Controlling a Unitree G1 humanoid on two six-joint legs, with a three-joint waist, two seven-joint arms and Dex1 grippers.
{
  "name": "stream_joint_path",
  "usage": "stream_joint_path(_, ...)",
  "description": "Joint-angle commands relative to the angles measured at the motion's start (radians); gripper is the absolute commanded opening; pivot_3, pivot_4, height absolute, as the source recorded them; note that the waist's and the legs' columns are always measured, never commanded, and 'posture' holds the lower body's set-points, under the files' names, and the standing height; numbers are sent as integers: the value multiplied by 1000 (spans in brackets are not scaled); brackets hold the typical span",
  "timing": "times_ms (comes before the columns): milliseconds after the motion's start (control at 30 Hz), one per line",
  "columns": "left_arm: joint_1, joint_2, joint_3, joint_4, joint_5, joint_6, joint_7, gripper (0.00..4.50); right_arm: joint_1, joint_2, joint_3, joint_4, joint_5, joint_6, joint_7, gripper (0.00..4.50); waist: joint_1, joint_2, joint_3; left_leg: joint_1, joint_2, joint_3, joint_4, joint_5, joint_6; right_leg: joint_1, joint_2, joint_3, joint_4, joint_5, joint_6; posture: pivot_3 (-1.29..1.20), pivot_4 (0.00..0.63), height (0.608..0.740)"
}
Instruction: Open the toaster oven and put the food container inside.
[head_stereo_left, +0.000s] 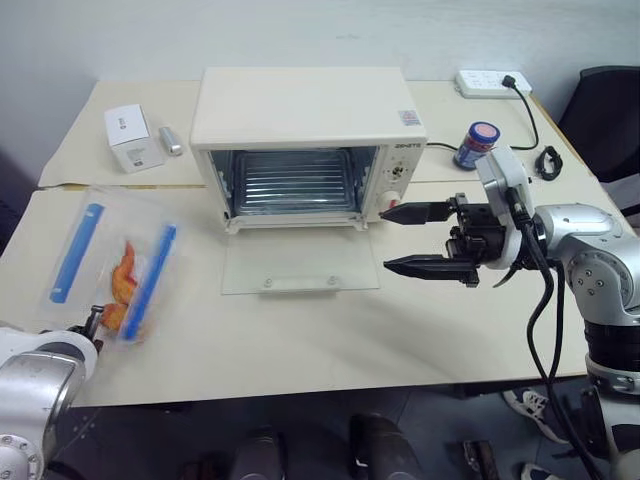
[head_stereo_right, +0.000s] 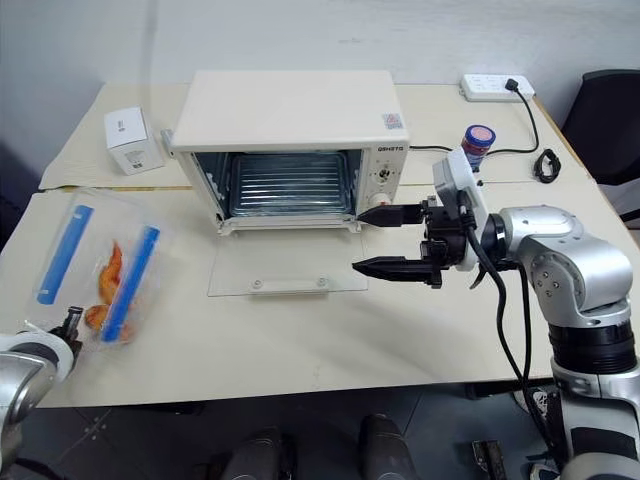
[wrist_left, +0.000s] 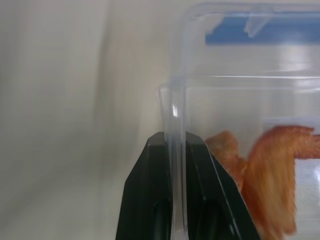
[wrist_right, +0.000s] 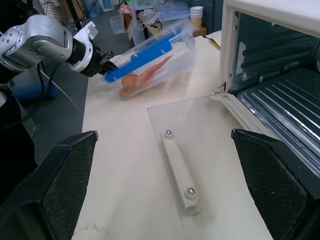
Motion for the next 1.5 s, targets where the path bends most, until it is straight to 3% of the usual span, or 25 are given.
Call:
stream_joint_path(33,48,88,70,45,-44,80,-78,155,-7,-21,-42,-10,26,4,-1,4500,0,0,0,0,0,0,0,0,0,0,0,0,0,0,0,0,150,740)
stream_joint_path(233,144,261,174,81,-72,277,-371,155,22,-46,-53,-15,35,18,-2,4500,0,1,1,0,0,0,-3,0,0,-2,1,1,-1,-1,-2,0,150,740)
stream_joint_path(400,171,288,209,97,-72,328,-468,155,30,-51,-56,-19,39,21,-6,4500,1,1,1,0,0,1,-5,-1,-2,-2,1,0,-1,-3,-5,0,150,740)
stream_joint_path(467,115,429,224,70,-101,476,-727,155,105,-69,-92,-52,52,41,-23,4500,5,-2,2,0,0,1,-6,-1,-2,-3,1,0,-1,-3,-6,0,150,740)
stream_joint_path(567,36,559,191,74,-87,581,-941,155,178,-80,-130,-98,75,61,-54,4500,26,-4,2,-3,0,0,-6,0,-5,-3,4,-5,0,-6,-12,0,150,740)
stream_joint_path(733,-271,682,-126,143,3,567,-1104,155,257,-97,-203,-163,115,82,-109,4500,20,4,3,0,-1,7,-9,0,-4,-4,4,-1,-1,-6,-11,0,150,740)
stream_joint_path(833,-515,637,-347,213,91,605,-1100,155,303,-103,-246,-204,145,99,-144,4500,17,4,3,-1,1,7,-14,2,-8,-7,7,-1,0,-6,-10,0,150,740)
stream_joint_path(967,-786,490,-555,342,183,688,-1011,155,349,-101,-282,-245,171,104,-188,4500,24,4,3,-1,2,5,-14,3,-11,-9,9,0,1,-5,-8,0,150,740)
stream_joint_path(1200,-1018,277,-674,535,259,831,-856,155,402,-89,-300,-299,202,89,-255,4500,28,2,3,-3,1,5,-10,5,-8,-9,8,2,1,-1,-2,0,150,740)
stream_joint_path(1367,-1071,210,-653,554,325,891,-834,1531,396,-80,-278,-295,185,62,-288,4500,24,2,3,-2,1,6,-10,6,-9,-9,8,2,1,-1,-1,0,150,740)
stream_joint_path(1467,-1053,219,-587,531,343,892,-852,2385,393,-84,-251,-287,158,39,-296,4500,24,2,3,-2,1,5,-10,7,-10,-9,8,2,1,-1,-1,0,150,740)
stream_joint_path(1500,-1037,228,-556,515,351,884,-858,2385,393,-88,-246,-284,150,31,-293,4500,24,2,3,-2,1,5,-10,8,-10,-9,8,2,1,-1,-1,0,150,740)
